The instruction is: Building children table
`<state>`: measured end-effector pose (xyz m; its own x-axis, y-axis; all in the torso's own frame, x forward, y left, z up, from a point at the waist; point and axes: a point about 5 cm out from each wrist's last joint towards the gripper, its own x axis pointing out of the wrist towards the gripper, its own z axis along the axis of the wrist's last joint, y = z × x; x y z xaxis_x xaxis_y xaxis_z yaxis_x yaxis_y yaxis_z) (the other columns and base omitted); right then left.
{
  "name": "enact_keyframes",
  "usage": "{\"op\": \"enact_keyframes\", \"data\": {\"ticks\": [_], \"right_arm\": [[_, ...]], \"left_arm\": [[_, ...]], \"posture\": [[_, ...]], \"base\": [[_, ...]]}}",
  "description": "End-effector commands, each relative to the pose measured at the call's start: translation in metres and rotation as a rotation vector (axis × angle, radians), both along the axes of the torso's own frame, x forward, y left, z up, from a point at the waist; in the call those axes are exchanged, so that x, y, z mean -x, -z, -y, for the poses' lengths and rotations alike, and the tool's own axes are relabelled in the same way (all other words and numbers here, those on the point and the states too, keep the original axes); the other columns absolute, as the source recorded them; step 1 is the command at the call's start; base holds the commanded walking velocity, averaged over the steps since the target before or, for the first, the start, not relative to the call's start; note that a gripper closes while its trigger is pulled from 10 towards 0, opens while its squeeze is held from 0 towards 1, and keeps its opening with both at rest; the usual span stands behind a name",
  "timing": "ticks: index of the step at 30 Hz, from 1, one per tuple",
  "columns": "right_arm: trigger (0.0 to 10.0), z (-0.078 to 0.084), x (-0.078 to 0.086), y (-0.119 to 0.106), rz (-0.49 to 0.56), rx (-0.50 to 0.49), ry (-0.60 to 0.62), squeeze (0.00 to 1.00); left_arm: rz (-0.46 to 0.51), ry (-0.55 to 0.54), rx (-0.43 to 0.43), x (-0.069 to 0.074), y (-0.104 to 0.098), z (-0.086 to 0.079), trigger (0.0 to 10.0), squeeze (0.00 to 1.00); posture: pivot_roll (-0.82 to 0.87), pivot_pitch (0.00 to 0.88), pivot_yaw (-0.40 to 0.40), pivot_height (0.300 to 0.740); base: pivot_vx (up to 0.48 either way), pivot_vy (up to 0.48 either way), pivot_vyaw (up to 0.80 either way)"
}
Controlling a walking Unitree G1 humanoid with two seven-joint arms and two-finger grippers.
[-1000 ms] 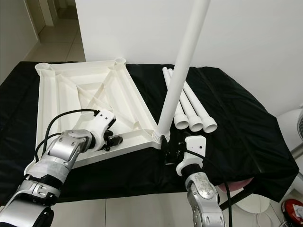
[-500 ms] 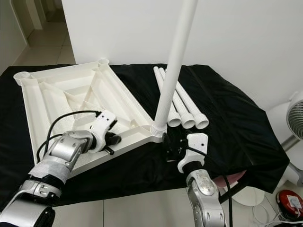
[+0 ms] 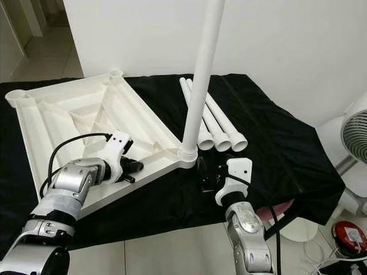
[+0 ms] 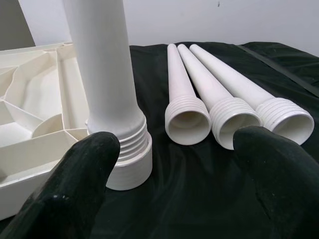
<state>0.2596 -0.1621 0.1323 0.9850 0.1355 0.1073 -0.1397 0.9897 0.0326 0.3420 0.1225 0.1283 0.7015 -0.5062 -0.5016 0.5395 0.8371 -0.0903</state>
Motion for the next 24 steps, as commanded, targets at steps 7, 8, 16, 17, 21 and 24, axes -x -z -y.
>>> {"op": "enact_keyframes", "data": {"ticks": [7,8,16,17,21,24], "right_arm": [[10.0,0.000,-0.002,0.001,0.000,0.008,0.003,0.00],[10.0,0.000,-0.002,0.001,0.000,0.008,0.003,0.00],[10.0,0.000,-0.002,0.001,0.001,0.016,-0.002,0.00],[10.0,0.000,-0.002,0.001,0.001,0.016,-0.002,0.00],[10.0,0.001,-0.002,0.001,0.000,0.017,-0.001,0.00],[10.0,0.001,-0.002,0.001,0.001,0.020,-0.003,0.00]], "left_arm": [[0.113,-0.483,-0.199,-0.003,-0.005,-0.030,3.1,0.00],[0.113,-0.483,-0.199,-0.003,-0.005,-0.030,3.1,0.00],[0.140,-0.349,-0.271,-0.003,-0.008,-0.018,10.0,1.00],[0.140,-0.349,-0.271,-0.003,-0.008,-0.018,10.0,1.00],[0.146,-0.312,-0.291,-0.002,-0.010,-0.014,10.0,1.00],[0.160,-0.261,-0.371,0.000,-0.015,-0.009,10.0,0.00]], "posture": [[-0.07,0.000,-0.029,0.740],[-0.07,0.000,-0.029,0.740],[-0.07,0.000,-0.030,0.740],[-0.07,0.000,-0.030,0.740],[-0.07,0.000,-0.031,0.740],[-0.08,0.000,-0.030,0.740]], "base": [[0.000,0.000,0.00],[0.000,0.000,0.00],[0.000,0.000,0.00],[0.000,0.000,0.00],[0.000,0.000,0.00],[0.000,0.000,0.00]]}}
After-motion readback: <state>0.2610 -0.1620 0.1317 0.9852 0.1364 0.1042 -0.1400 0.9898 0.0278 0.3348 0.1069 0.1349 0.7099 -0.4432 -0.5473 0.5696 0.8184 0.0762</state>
